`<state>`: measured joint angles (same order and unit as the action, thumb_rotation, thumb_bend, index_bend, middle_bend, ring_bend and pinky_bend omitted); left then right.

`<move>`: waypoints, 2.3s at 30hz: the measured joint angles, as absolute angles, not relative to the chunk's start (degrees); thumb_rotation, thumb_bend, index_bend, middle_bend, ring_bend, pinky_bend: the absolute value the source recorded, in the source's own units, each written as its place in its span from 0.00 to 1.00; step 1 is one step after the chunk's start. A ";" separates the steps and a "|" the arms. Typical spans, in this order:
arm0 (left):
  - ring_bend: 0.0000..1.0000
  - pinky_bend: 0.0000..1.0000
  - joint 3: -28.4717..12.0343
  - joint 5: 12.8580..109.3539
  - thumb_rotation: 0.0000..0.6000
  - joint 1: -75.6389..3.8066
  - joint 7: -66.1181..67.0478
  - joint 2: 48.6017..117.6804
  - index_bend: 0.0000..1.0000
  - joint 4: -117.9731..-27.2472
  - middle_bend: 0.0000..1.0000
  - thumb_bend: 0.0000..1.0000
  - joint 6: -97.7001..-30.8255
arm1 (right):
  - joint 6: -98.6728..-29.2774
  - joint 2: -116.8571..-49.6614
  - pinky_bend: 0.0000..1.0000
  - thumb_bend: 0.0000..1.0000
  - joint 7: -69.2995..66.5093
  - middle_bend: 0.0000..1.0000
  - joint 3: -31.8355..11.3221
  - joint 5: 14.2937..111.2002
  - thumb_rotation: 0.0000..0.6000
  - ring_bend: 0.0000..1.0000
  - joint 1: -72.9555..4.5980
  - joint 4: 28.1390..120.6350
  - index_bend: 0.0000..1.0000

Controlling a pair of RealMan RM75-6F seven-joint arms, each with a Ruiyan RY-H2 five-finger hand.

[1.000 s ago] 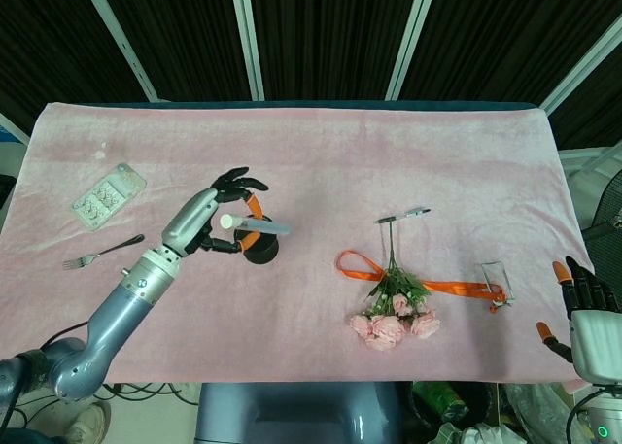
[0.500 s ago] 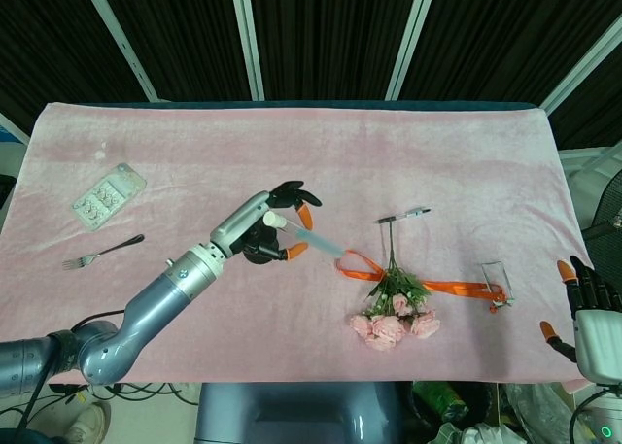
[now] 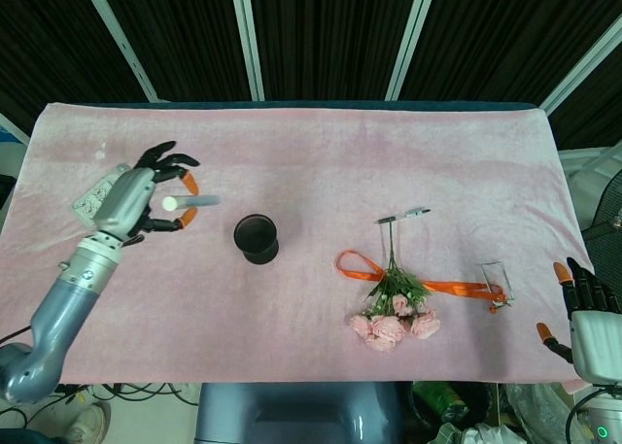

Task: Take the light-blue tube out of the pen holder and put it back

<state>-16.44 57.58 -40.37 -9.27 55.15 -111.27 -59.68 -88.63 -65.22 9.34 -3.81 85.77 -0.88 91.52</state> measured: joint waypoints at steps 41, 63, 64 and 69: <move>0.00 0.00 -16.08 62.29 1.00 -55.28 17.89 79.77 0.66 -104.70 0.25 0.41 -65.38 | -87.28 -65.13 0.18 0.15 8.26 0.04 -3.41 86.01 1.00 0.10 -1.42 91.16 0.00; 0.00 0.00 -13.81 81.85 1.00 -41.89 -57.84 60.24 0.66 -117.13 0.25 0.41 -65.37 | -87.24 -65.35 0.18 0.15 9.37 0.04 -3.26 85.97 1.00 0.10 -1.44 91.45 0.00; 0.00 0.00 -13.62 83.73 1.00 -41.77 -63.77 59.40 0.66 -116.78 0.25 0.41 -65.32 | -87.24 -65.32 0.18 0.15 9.39 0.04 -3.26 85.93 1.00 0.10 -1.43 91.45 0.00; 0.00 0.00 -12.43 94.78 1.00 -41.42 -93.12 56.37 0.67 -113.81 0.25 0.41 -65.68 | -87.23 -65.31 0.18 0.15 9.22 0.04 -3.35 85.81 1.00 0.10 -1.45 91.35 0.00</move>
<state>-12.43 94.78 -41.42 -93.12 56.37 -113.81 -65.68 -87.23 -65.31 9.22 -3.35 85.81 -1.45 91.35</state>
